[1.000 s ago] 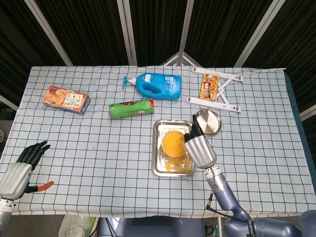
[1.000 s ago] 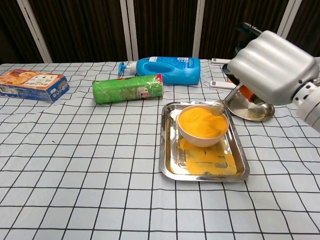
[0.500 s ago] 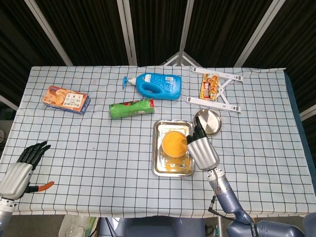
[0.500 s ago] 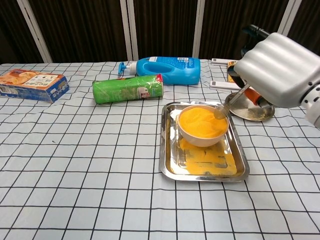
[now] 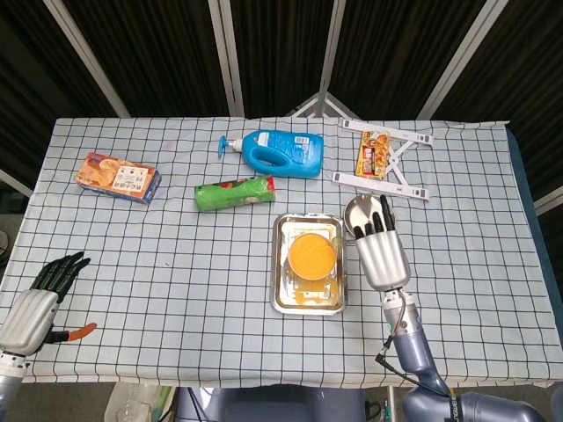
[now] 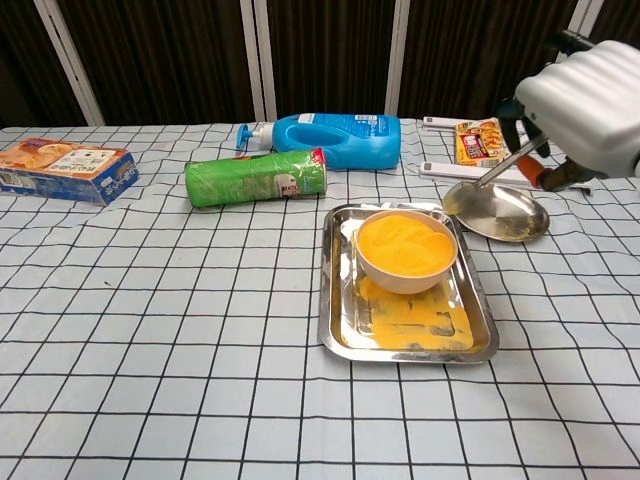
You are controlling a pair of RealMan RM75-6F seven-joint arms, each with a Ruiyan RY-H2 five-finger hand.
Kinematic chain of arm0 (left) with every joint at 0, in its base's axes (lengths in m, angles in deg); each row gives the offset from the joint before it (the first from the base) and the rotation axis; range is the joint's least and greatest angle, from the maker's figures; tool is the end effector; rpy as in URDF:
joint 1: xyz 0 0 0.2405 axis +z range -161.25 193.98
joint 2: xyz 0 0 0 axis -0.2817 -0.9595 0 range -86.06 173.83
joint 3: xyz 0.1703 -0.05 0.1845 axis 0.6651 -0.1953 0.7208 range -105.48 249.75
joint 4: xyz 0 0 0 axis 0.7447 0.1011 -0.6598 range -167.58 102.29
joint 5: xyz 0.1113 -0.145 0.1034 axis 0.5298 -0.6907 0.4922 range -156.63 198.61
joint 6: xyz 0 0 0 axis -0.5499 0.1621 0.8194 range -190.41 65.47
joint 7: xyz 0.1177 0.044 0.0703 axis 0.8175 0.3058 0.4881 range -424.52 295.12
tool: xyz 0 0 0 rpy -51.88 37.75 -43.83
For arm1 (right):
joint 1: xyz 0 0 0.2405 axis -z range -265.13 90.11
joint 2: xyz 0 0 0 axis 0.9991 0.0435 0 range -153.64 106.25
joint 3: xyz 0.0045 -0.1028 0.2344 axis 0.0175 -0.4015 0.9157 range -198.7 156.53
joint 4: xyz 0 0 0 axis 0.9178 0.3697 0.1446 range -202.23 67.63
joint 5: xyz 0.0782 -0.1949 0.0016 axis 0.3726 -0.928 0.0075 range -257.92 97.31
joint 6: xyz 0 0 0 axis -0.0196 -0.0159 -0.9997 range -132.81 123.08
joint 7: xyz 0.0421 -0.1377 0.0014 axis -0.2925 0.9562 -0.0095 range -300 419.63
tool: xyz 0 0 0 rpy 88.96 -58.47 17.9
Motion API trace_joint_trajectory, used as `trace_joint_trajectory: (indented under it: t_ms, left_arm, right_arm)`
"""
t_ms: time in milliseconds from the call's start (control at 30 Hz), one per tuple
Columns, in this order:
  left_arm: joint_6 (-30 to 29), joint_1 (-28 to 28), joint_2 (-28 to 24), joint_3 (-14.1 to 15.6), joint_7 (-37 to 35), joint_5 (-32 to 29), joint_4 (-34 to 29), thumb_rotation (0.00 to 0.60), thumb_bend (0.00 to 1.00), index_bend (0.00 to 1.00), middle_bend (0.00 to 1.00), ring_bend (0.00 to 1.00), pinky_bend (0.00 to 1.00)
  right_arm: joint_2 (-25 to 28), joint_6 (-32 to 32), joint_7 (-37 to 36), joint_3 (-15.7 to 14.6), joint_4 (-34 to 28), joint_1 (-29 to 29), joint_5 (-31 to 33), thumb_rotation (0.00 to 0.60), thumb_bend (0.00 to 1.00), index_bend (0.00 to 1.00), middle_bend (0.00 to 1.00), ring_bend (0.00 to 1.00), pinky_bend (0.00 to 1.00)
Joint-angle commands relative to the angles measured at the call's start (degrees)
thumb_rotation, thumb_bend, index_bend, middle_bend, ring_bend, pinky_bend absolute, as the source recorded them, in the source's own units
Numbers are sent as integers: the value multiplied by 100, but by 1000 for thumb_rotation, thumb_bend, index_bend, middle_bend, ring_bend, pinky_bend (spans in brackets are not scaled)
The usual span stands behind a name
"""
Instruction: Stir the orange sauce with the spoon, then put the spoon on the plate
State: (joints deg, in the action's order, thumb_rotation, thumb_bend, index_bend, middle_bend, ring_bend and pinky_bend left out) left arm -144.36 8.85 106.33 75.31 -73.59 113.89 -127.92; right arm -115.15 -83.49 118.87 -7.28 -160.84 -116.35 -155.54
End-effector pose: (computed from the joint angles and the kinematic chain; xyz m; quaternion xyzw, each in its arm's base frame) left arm -0.2914 0.1690 0.1364 -0.6313 -0.4478 -0.4152 0.4781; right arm -0.1466 -0.2975 0.0329 0.6867 -0.1465 0.3249 0.6336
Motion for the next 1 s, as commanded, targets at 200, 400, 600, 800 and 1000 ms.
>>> trace_joint_trajectory:
  t_ms: [200, 400, 600, 800, 1000]
  left_arm:
    - [82, -27, -8, -3, 4, -53, -41, 600, 0, 0, 0, 0, 0]
    - [165, -60, -1, 0, 46, -79, -52, 600, 0, 0, 0, 0, 0]
    - [220, -77, -11, -10, 25, -136, -69, 600, 0, 0, 0, 0, 0]
    - [280, -102, -34, -10, -31, -164, -93, 600, 0, 0, 0, 0, 0]
    - [316, -119, -54, -8, -77, -178, -108, 600, 0, 0, 0, 0, 0]
  right_arm:
    - [140, 230, -498, 521, 267, 115, 1286, 600, 670, 655, 607, 305, 0]
    - [-155, 529, -717, 746, 1001, -14, 2116, 600, 669, 655, 607, 305, 0]
    - [-575, 829, -992, 832, 1867, -250, 2499, 600, 670, 654, 607, 305, 0]
    - [-993, 1012, -1484, 1066, 2431, -465, 2781, 600, 669, 655, 607, 305, 0]
    - [-1175, 1093, -1568, 1092, 2813, -618, 2909, 600, 670, 495, 505, 284, 0]
